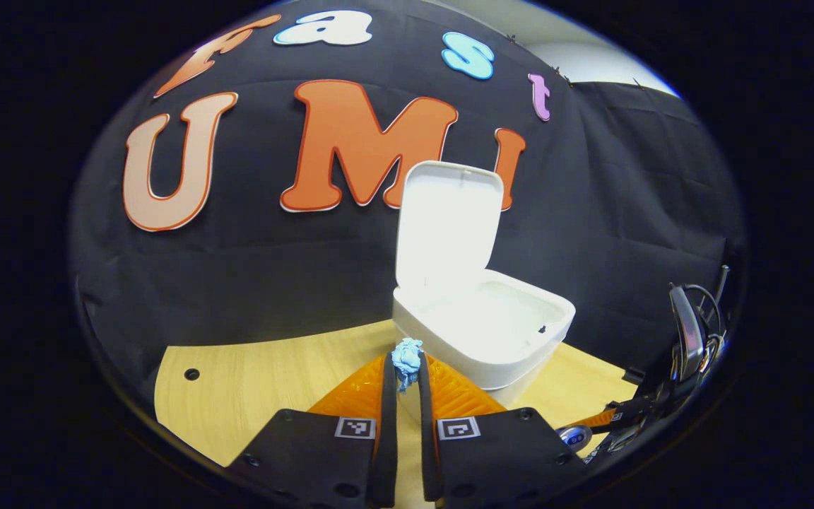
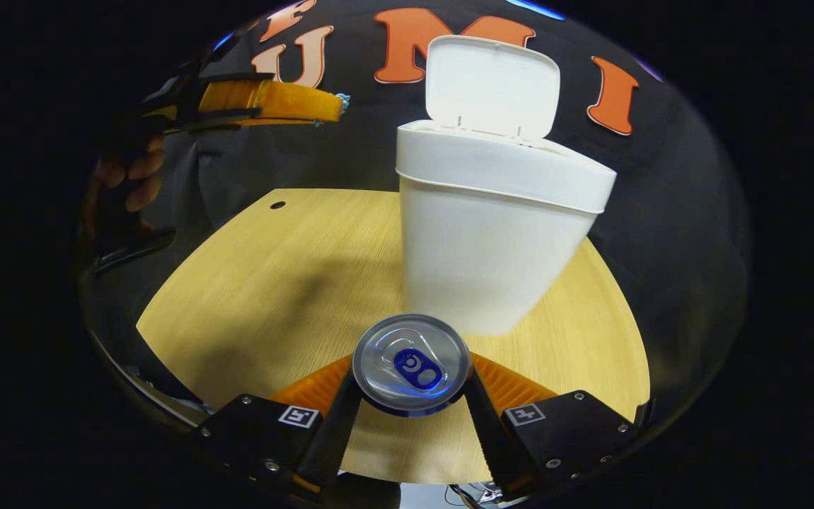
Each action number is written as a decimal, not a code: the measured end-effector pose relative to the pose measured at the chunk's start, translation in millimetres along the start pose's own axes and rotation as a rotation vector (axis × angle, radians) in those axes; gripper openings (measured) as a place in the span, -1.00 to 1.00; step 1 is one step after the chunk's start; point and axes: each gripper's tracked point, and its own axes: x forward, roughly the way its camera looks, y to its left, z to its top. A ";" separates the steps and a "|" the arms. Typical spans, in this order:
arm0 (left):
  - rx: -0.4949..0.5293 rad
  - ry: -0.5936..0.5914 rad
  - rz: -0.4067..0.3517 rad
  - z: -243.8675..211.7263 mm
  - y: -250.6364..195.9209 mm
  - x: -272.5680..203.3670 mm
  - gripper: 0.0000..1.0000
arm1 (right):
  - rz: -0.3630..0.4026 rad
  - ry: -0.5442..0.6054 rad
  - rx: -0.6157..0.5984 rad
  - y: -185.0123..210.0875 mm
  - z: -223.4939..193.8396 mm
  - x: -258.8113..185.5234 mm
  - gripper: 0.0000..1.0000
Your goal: Press the lid of the desktop garbage bin to open it, pick up the crumpled paper on the desktop and throw it into the bin, then pick up the pop can on the desktop and drop it into the bin, and finally close the garbage bin lid.
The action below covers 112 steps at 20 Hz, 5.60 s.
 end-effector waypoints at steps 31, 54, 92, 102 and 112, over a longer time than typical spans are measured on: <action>0.087 0.029 -0.143 -10.6 -76.5 39.8 -0.46 | -0.229 -0.077 0.135 -98.4 3.8 -72.5 0.60; 0.118 -0.001 0.032 -18.2 -32.7 -7.7 0.95 | -0.177 -0.281 -0.044 -146.6 149.1 -100.0 0.51; 0.039 -0.106 0.420 -4.0 70.2 -106.8 0.99 | -0.014 -0.244 -0.130 -137.5 206.4 5.3 0.60; 0.044 -0.104 0.405 -4.0 69.0 -109.5 0.99 | -0.041 -0.218 -0.134 -139.1 199.3 12.2 0.63; 0.053 -0.107 0.422 -5.9 75.4 -119.8 0.99 | -0.055 -0.283 -0.132 -134.7 232.2 3.4 0.63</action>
